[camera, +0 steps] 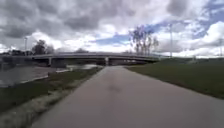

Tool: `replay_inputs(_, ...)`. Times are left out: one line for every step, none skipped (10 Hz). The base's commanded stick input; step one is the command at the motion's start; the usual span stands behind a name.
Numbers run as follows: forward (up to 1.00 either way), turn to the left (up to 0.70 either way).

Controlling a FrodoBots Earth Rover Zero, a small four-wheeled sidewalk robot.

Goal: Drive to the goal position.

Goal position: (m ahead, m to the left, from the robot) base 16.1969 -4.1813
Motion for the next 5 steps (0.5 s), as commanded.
replay_inputs(1.0, -0.05)
replay_inputs(1.0, -0.06)
replay_inputs(1.0, -0.06)
replay_inputs(1.0, -0.06)
replay_inputs(1.0, -0.11)
